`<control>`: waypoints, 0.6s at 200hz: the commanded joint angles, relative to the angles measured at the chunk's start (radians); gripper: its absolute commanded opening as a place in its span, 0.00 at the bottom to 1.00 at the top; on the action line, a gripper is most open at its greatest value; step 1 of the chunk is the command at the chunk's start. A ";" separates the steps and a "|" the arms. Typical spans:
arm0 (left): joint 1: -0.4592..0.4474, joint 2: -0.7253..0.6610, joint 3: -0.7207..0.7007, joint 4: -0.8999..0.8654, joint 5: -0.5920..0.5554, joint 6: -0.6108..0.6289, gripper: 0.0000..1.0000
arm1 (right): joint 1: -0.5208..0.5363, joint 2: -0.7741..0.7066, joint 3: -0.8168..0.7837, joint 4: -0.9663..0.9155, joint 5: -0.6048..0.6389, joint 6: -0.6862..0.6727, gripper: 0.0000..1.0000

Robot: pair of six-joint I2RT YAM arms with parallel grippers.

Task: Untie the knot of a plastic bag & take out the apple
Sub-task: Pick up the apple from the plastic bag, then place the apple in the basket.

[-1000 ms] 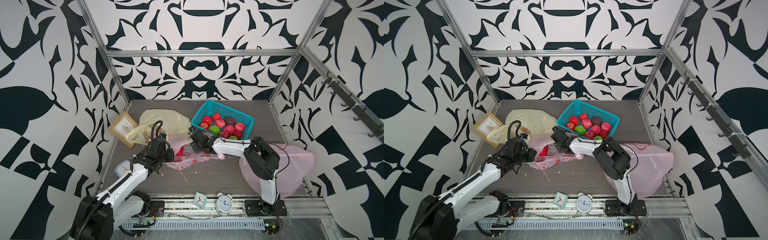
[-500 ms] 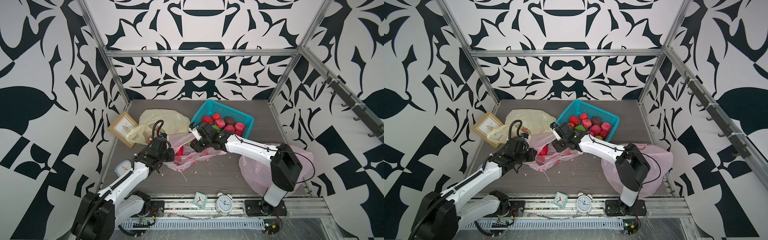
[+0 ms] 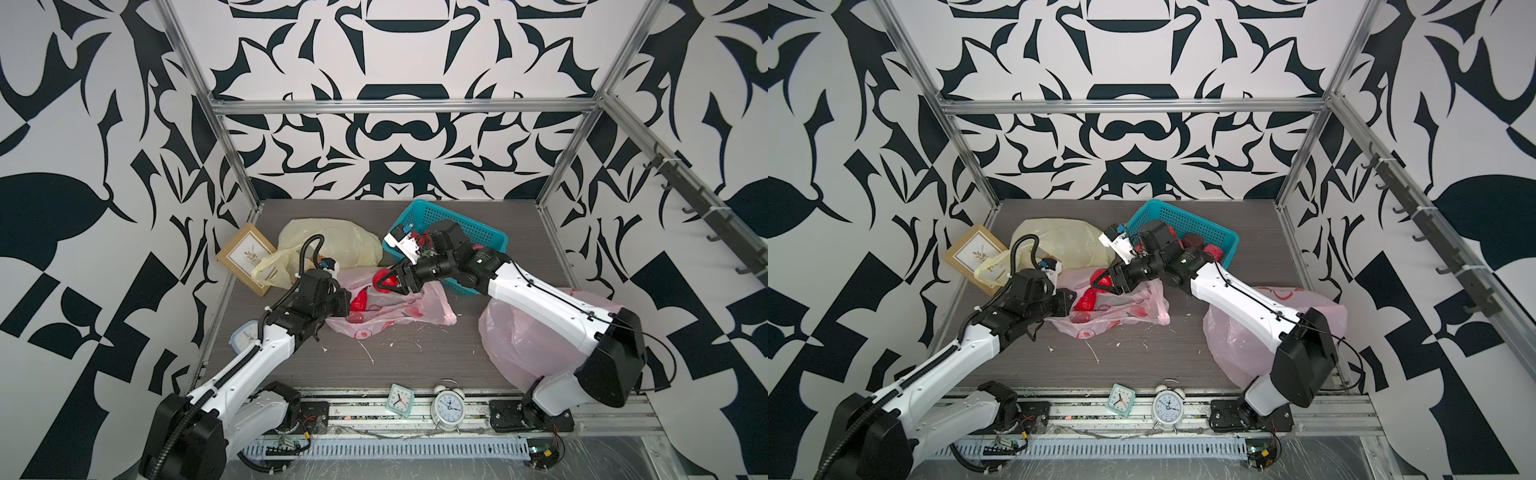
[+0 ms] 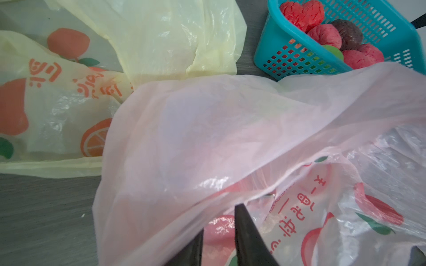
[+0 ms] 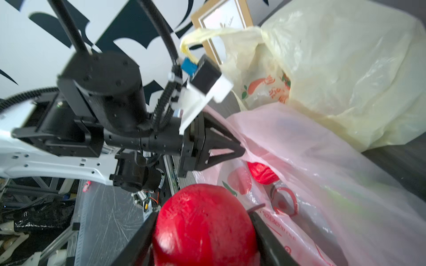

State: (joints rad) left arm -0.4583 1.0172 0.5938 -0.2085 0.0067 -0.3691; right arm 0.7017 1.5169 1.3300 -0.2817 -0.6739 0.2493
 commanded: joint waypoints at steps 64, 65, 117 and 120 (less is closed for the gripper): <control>-0.155 -0.057 0.087 -0.016 -0.010 0.209 0.59 | -0.314 0.240 0.225 -0.036 0.376 0.043 0.43; -0.155 -0.055 0.090 -0.017 -0.010 0.212 0.60 | -0.314 0.243 0.229 -0.039 0.379 0.041 0.43; -0.251 0.072 0.190 -0.095 -0.092 0.349 0.72 | -0.327 0.502 0.442 -0.229 0.609 -0.063 0.43; -0.259 0.079 0.196 -0.104 -0.102 0.356 0.73 | -0.329 0.510 0.448 -0.236 0.619 -0.066 0.43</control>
State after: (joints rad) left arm -0.6724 1.0477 0.7383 -0.2317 -0.0265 -0.1066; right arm 0.3607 2.0010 1.6909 -0.4068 -0.1867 0.2409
